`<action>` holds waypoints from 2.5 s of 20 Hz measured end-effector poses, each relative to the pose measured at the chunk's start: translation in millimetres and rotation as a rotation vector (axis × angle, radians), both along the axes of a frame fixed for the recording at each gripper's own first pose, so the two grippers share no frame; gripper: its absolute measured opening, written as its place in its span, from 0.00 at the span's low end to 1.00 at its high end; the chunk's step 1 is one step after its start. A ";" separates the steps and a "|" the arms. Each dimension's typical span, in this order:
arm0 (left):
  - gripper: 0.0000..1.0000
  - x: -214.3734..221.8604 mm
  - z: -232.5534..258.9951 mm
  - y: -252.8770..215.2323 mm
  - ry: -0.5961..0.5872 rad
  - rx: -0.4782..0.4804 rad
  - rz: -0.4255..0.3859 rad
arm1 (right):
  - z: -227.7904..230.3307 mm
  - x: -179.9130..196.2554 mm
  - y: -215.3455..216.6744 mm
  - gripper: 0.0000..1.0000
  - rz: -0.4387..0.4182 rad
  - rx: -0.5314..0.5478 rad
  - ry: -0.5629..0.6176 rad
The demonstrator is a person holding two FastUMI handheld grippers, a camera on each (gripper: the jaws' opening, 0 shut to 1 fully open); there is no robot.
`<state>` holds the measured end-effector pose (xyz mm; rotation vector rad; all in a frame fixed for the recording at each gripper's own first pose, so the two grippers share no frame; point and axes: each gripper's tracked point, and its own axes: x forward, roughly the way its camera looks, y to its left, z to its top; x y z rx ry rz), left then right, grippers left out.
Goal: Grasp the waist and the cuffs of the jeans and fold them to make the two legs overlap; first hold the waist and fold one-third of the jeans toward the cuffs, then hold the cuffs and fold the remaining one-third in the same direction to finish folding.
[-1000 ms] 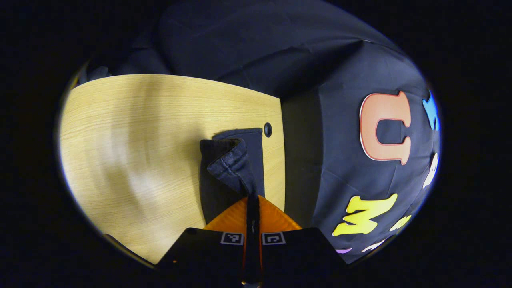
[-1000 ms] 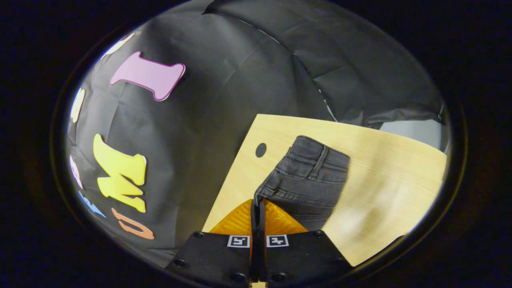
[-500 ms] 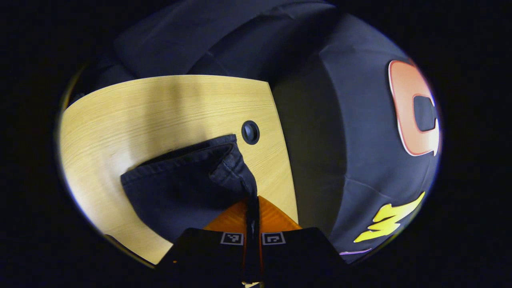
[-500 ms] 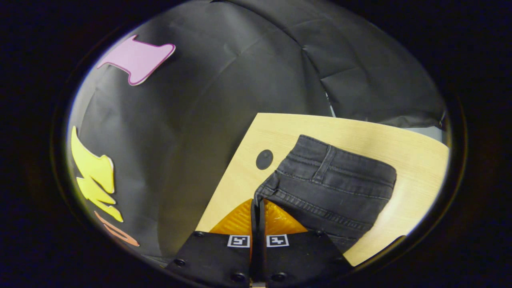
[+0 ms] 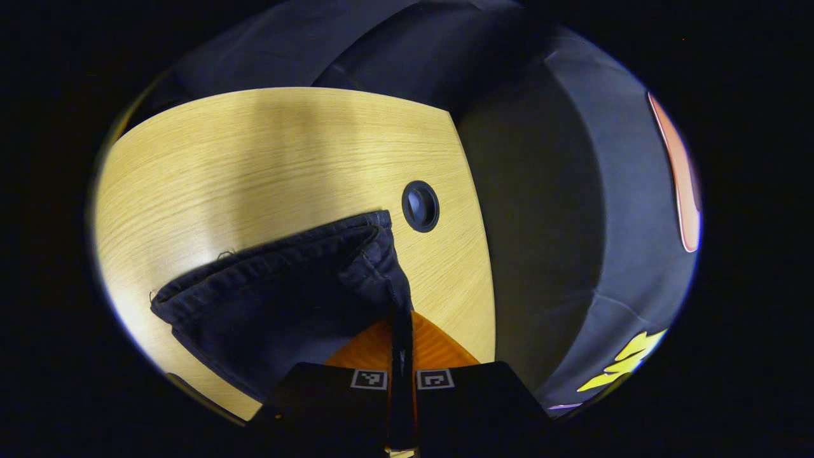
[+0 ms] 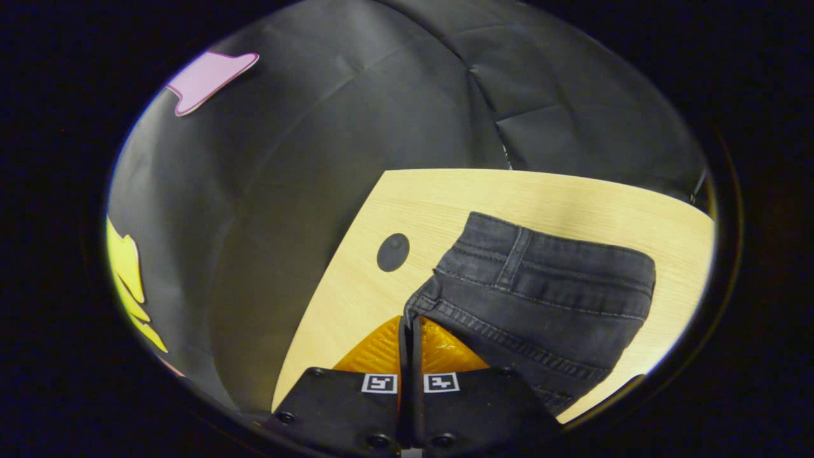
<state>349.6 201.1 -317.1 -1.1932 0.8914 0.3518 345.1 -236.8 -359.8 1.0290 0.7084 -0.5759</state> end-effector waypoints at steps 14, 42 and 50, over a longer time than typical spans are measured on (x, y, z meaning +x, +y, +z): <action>0.35 15.4 89.6 -48.6 -0.353 -0.079 -0.093 | 36.8 8.0 30.3 0.99 0.187 -0.191 -0.099; 1.00 -278.2 292.3 -210.3 -0.852 1.105 -0.563 | -7.5 -150.4 -109.9 0.98 0.051 -0.178 0.060; 1.00 -288.4 308.7 -219.3 -0.872 1.126 -0.546 | -19.7 -132.5 -76.9 0.60 0.090 -0.171 0.060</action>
